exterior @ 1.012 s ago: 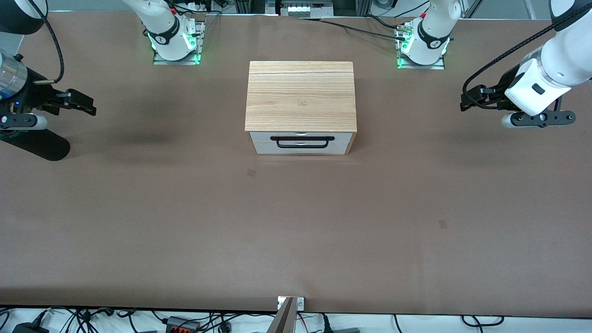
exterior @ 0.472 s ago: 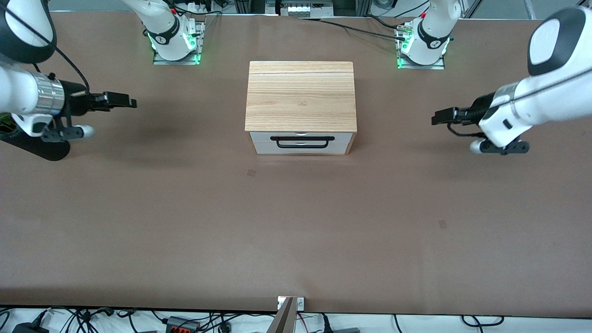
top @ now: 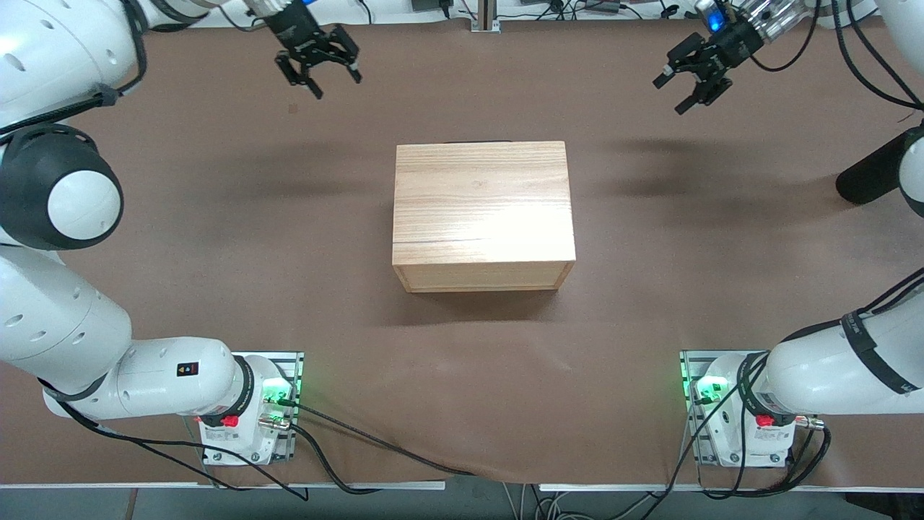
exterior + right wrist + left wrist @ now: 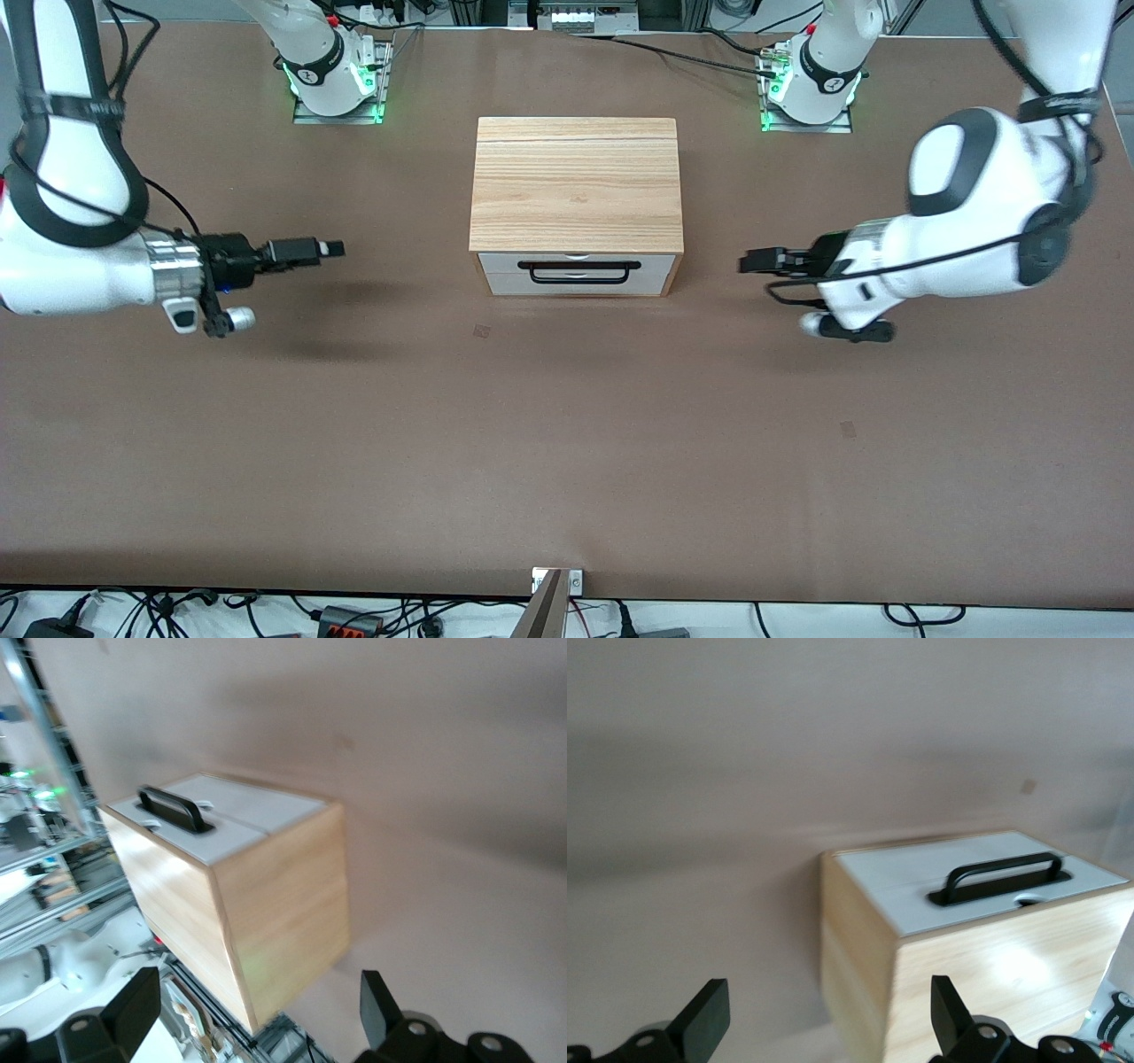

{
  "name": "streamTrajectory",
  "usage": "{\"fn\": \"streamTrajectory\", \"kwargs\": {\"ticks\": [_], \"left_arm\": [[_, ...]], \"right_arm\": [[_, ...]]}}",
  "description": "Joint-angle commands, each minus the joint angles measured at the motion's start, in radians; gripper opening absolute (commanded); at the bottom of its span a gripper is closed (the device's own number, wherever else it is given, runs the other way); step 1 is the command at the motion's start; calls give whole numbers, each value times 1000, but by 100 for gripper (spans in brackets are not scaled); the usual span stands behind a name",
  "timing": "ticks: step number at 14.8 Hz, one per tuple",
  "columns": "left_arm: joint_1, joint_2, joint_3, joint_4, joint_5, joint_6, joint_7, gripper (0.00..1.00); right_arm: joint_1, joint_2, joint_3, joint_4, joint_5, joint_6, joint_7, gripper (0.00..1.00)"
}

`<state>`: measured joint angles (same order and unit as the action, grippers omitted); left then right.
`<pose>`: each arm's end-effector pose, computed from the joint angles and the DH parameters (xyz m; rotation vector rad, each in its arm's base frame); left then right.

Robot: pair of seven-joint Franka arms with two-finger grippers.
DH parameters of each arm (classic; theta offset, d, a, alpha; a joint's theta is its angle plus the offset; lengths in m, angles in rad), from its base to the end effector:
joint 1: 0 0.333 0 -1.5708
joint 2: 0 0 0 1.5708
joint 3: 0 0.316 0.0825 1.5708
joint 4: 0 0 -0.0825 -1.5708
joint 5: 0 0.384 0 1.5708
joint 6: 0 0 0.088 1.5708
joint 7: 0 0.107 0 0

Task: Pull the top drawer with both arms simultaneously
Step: 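Move the right gripper and the left gripper toward the drawer handle ends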

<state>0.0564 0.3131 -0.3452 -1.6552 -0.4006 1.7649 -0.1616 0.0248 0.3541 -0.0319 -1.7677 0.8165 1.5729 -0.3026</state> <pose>0.5977 -0.1924 0.4335 2.6776 -0.0066 -0.3984 0.5946 0.0751 0.3608 -2.2457 -0.0572 0.4716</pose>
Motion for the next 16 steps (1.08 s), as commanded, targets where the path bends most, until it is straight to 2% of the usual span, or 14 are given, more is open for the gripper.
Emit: {"fn": "streamTrajectory", "kwargs": {"ticks": [1, 3, 5, 7, 8, 10, 13, 16], "left_arm": [[-17, 73, 2, 32, -87, 48, 10, 100], [-7, 113, 2, 32, -191, 71, 13, 100], [-26, 133, 2, 32, -240, 154, 77, 100], [-41, 197, 0, 32, -304, 192, 134, 100], [-43, 231, 0, 32, -372, 212, 204, 100], [-56, 288, 0, 29, -521, 248, 456, 100], [-55, 339, 0, 23, -602, 249, 583, 100], [-43, 377, 0, -1, -699, 237, 700, 100]], "right_arm": [[20, 81, 6, 13, 148, 33, -148, 100], [78, 112, 7, -2, 249, 93, -303, 100], [125, 158, 7, -10, 350, 153, -348, 100], [161, 203, 6, -15, 471, 171, -387, 100], [171, 232, 7, -15, 518, 179, -433, 100], [214, 262, 7, -50, 668, 180, -515, 100], [306, 278, 7, -111, 873, 241, -593, 100], [369, 321, 7, -122, 1047, 246, -705, 100]]}}
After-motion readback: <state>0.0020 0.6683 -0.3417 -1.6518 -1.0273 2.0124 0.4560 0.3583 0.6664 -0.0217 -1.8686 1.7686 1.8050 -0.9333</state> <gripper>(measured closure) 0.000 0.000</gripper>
